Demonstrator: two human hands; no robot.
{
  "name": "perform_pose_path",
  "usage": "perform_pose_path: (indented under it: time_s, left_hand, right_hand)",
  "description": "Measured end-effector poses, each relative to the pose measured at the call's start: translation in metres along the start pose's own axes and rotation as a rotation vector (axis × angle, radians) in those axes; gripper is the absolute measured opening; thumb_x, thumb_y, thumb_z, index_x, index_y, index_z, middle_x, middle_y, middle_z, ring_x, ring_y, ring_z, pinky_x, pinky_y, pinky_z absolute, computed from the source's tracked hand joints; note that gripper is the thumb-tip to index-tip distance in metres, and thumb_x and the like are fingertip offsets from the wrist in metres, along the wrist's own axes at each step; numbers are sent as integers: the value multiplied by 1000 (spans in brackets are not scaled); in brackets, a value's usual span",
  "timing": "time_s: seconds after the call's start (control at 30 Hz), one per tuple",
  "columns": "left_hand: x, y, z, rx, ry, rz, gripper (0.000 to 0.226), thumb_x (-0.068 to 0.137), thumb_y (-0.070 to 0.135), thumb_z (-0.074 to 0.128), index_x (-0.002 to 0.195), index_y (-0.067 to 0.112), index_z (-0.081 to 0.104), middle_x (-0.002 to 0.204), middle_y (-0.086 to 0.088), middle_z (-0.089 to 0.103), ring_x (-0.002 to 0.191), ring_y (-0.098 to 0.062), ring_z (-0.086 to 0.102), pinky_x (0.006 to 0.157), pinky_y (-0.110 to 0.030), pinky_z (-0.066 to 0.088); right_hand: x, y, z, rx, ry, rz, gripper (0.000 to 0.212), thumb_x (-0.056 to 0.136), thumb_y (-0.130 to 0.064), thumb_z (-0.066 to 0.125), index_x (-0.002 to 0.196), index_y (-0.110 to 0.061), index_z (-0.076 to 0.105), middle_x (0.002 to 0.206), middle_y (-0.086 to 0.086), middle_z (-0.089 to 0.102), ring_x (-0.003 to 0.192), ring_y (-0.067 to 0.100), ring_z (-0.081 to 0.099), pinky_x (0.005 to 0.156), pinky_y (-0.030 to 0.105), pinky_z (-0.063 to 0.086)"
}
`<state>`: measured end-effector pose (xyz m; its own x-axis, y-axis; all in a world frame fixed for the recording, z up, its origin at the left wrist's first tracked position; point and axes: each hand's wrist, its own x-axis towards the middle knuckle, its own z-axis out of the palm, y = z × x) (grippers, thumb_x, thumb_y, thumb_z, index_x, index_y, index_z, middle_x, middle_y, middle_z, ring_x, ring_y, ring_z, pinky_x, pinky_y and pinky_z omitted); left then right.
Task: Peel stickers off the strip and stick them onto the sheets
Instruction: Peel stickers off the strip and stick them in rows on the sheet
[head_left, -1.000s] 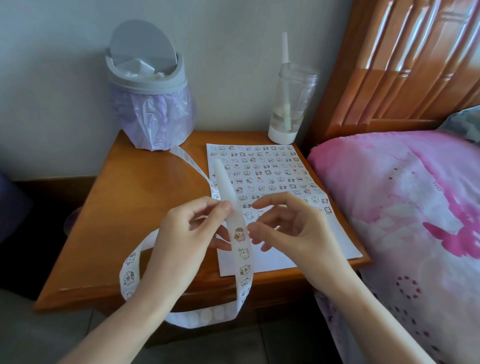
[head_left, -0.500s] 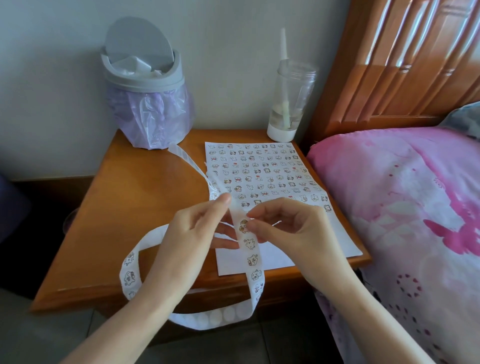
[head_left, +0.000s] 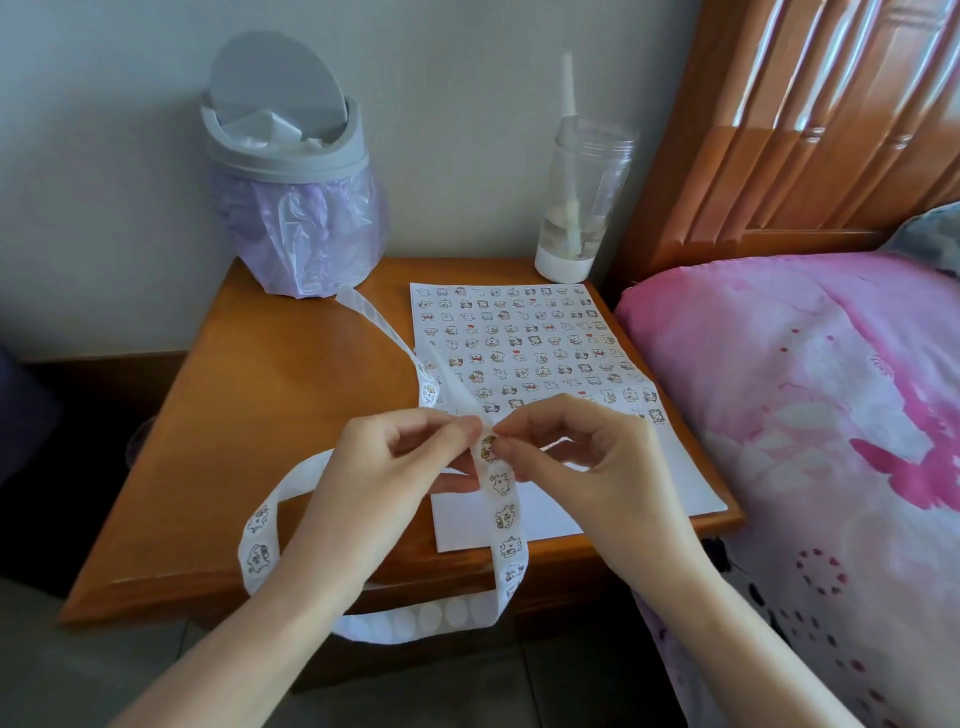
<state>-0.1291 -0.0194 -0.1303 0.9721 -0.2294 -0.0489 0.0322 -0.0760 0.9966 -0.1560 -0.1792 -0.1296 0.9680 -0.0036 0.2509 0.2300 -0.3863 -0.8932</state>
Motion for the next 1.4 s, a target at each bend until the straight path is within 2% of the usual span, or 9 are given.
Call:
perform_pose_path:
  time_s: [0.2,0.4,0.47,0.63,0.8,0.87,1.0,1.2,1.4]
  left_hand:
    - [1,-2,0,43,15,11,12,84,26,63,81,20,73,75,9,75,72,-5,71,63,-8,52]
    - [3,-8,0,114,20,8,15,85,29,62,81,20,73,73,9,74,72,-5,71,68,-15,56]
    - [5,-10,0,163,49,25,16,84,32,62,83,20,72,73,12,72,69,-5,70,63,-11,54]
    - [4,-16,-1,302,75,89,14,83,33,62,87,25,71,76,17,71,70,1,68,57,-6,49]
    - [3,-20,-1,382,60,125,13,84,30,62,91,25,71,86,19,71,75,4,66,60,-6,49]
    - [4,-22,-1,416,65,127,13,84,31,61,92,26,71,88,19,70,76,4,66,61,-5,49]
    - [5,-23,-1,459,64,134,12,85,32,60,91,28,69,88,22,68,77,8,64,59,-2,47]
    - [6,-25,-2,504,53,149,12,85,31,60,92,27,69,87,20,68,79,13,60,57,1,43]
    - [7,-26,-2,532,59,138,11,85,33,60,93,30,66,88,24,65,75,5,62,55,0,43]
  right_hand:
    - [0,2,0,-80,-3,-37,10,81,-14,71,84,-23,70,82,-12,70,81,7,64,72,22,54]
    - [3,4,-1,-173,-47,-35,14,82,-20,69,79,-33,65,86,-13,63,82,10,57,72,22,51]
    - [3,1,-6,-139,-103,-26,11,83,-17,68,81,-28,65,85,-11,65,81,8,59,72,20,50]
    - [13,1,-35,45,-100,103,7,79,-17,70,84,-12,69,80,-2,72,64,9,60,57,23,51]
    - [24,27,-72,-18,3,351,7,80,-19,71,81,-12,72,77,9,70,63,18,55,58,24,45]
    - [26,33,-76,-40,-11,397,5,81,-16,71,82,-11,72,72,7,68,60,14,53,55,21,43]
    - [29,35,-71,-94,-67,435,5,81,-15,71,83,-10,73,60,-7,63,49,3,48,45,12,38]
    - [31,35,-68,-135,-108,460,7,78,-18,75,81,-12,75,63,0,64,46,0,46,43,8,34]
    - [32,37,-65,-157,-104,443,3,76,-18,77,77,-15,76,61,-3,65,46,0,43,44,7,32]
